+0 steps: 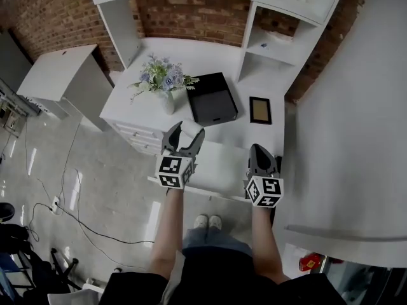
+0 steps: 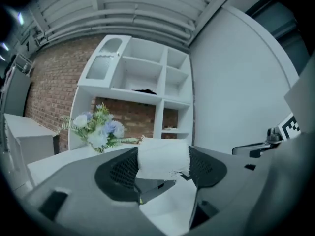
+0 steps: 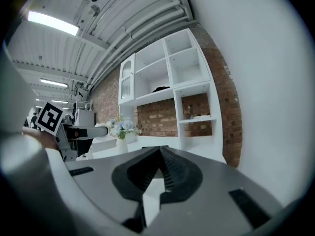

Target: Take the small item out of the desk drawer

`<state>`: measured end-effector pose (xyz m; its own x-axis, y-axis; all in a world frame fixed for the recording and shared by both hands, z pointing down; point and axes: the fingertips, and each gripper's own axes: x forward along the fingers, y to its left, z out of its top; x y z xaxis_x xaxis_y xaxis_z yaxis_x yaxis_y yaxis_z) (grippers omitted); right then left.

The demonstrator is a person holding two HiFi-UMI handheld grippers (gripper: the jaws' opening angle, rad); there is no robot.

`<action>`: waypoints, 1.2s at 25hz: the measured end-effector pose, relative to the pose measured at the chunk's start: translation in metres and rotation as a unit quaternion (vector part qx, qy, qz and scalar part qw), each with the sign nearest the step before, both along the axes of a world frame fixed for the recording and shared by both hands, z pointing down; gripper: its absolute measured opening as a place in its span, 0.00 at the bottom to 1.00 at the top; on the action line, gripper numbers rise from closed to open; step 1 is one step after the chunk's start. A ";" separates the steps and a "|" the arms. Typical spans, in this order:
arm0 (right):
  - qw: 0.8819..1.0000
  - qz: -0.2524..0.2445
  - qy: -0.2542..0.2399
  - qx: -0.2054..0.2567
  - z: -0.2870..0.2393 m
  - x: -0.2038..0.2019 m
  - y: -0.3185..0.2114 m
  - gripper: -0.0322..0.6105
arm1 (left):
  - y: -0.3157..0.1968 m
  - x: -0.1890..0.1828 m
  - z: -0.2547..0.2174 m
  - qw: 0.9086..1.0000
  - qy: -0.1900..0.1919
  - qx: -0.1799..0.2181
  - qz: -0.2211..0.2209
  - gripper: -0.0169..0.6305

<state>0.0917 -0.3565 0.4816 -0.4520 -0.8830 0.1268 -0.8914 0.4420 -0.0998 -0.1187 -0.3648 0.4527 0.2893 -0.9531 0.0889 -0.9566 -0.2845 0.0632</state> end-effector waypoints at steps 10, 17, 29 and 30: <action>0.997 0.029 -0.006 0.078 -0.063 0.018 0.011 0.05 | 0.025 0.027 -0.070 0.996 0.010 0.085 0.018 0.48; 0.995 0.036 -0.008 0.089 -0.070 0.022 0.023 0.05 | 0.036 0.033 -0.071 0.996 0.004 0.089 0.032 0.48; 0.995 0.039 0.002 0.091 -0.072 0.022 0.035 0.05 | 0.047 0.036 -0.067 0.996 0.011 0.081 0.039 0.48; 0.995 0.040 0.001 0.090 -0.071 0.023 0.036 0.05 | 0.047 0.037 -0.067 0.996 0.011 0.080 0.039 0.48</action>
<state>0.1148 -0.3209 0.4106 -0.3796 -0.9244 -0.0367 -0.9245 0.3806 -0.0237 -0.0819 -0.3174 0.3860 0.3634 -0.9290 -0.0694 -0.9300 -0.3662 0.0319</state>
